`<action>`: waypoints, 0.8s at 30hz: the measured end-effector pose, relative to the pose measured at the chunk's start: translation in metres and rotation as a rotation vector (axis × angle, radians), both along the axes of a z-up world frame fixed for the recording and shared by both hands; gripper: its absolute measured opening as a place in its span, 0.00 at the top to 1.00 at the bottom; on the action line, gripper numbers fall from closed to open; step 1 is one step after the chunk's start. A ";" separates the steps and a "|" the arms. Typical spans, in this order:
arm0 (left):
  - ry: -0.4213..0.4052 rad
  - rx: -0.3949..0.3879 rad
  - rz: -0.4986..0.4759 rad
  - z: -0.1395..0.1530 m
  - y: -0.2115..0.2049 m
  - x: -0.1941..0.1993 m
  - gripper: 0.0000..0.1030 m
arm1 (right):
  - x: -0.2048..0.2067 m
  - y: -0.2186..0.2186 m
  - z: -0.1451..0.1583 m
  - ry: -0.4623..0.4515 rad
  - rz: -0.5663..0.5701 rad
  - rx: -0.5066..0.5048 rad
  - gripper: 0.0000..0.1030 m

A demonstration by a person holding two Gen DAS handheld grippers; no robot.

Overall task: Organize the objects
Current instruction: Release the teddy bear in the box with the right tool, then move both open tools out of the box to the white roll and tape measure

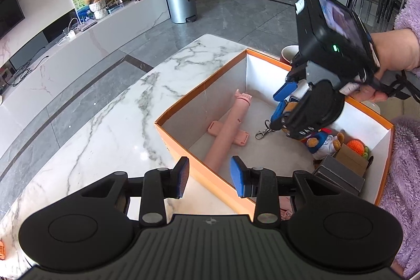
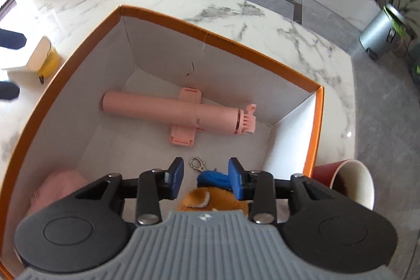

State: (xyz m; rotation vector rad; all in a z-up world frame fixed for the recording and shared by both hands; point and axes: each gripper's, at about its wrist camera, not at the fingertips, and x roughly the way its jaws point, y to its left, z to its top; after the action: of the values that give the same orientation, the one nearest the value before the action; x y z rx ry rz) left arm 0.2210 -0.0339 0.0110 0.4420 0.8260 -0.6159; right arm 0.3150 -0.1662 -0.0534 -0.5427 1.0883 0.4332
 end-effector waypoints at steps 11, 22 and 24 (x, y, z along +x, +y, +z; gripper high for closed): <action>-0.017 0.020 0.034 0.012 0.009 -0.013 0.59 | -0.013 -0.010 -0.024 0.001 0.109 -0.062 0.61; -0.023 0.040 0.129 0.019 0.059 -0.024 0.59 | -0.027 -0.005 0.023 -0.048 0.104 0.028 0.53; -0.032 0.056 0.149 0.021 0.073 -0.025 0.59 | -0.033 0.002 0.040 -0.070 0.119 0.055 0.54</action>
State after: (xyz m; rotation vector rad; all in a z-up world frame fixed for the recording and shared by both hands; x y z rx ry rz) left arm 0.1956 0.0387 0.0317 0.4360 0.8394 -0.4479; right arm 0.2825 -0.1646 -0.0138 -0.5716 0.9776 0.5433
